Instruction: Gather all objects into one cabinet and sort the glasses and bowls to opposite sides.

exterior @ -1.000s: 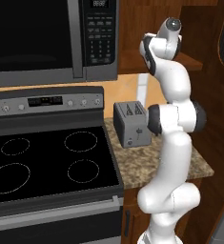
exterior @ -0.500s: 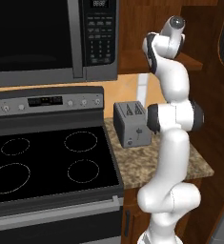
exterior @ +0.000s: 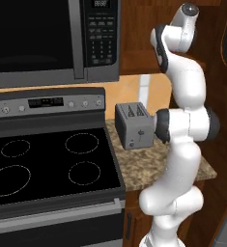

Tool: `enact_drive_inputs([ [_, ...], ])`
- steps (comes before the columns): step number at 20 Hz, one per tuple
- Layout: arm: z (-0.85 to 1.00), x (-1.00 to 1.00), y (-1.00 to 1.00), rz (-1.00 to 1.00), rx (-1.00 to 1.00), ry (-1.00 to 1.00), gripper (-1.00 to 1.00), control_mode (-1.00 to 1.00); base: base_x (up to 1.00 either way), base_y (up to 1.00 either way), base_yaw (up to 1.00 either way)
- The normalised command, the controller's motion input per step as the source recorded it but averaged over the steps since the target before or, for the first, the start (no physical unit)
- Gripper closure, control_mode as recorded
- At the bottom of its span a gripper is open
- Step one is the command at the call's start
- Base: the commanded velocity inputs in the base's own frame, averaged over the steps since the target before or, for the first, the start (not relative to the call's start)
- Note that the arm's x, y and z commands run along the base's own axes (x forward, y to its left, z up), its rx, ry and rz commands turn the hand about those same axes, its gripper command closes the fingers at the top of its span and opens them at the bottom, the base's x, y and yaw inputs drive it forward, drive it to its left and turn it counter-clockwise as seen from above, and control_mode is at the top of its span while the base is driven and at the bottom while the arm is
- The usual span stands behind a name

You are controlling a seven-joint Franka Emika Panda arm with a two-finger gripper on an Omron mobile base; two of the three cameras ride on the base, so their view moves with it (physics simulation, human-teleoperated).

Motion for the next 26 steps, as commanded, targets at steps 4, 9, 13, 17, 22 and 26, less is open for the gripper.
enact_drive_inputs([
  [4, -0.3, -1.0, 0.64, 0.07, -0.09, -0.05, 1.0, -1.0, 0.0, 0.0, 0.0],
  [9, -0.11, -1.0, 0.44, 0.07, -0.03, -0.16, 1.0, -1.0, 0.0, 0.0, 0.0],
  [13, 0.0, -1.0, 0.07, 0.09, 0.0, -0.07, 1.0, -1.0, 0.0, 0.0, 0.0],
  [17, 0.02, -1.0, 0.01, 0.08, 0.0, 0.0, 1.0, -1.0, 0.0, 0.0, 0.0],
  [22, -0.04, -1.0, 0.05, 0.07, 0.0, 0.0, 1.0, -1.0, 0.0, 0.0, 0.0],
  [26, -0.42, -0.98, 0.41, 0.05, 0.0, -0.06, 1.0, -1.0, 0.0, 0.0, 0.0],
])
